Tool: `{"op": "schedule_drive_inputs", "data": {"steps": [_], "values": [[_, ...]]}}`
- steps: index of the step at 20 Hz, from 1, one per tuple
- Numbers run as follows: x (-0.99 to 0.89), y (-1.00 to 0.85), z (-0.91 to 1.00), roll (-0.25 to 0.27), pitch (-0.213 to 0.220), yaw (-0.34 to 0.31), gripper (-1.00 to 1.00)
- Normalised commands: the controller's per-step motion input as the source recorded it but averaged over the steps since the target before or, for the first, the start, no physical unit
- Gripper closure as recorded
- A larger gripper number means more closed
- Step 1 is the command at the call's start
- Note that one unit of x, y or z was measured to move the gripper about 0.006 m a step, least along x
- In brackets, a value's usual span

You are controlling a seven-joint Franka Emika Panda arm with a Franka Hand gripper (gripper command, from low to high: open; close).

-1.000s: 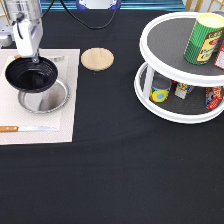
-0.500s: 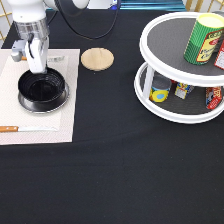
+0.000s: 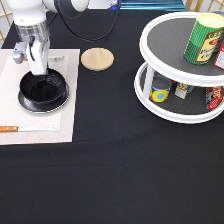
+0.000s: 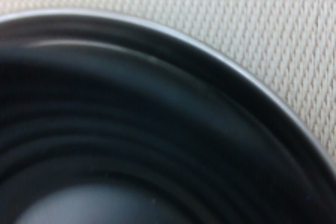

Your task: Pick up the bowl from the lazy Susan and put bowl on the plate

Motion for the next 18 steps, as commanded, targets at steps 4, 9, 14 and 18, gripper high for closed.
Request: {"op": "schedule_drive_inputs", "data": {"steps": [4, 9, 14, 18], "values": [[0.19, -0.01, 0.17, 0.061, 0.055, 0.000, -1.00], [0.10, 0.00, 0.86, 0.014, 0.105, 0.000, -1.00], [0.00, 0.03, 1.00, 0.000, 0.068, 0.004, -1.00], [-0.02, 0.13, 1.00, -0.001, 0.128, 0.014, -1.00]]}}
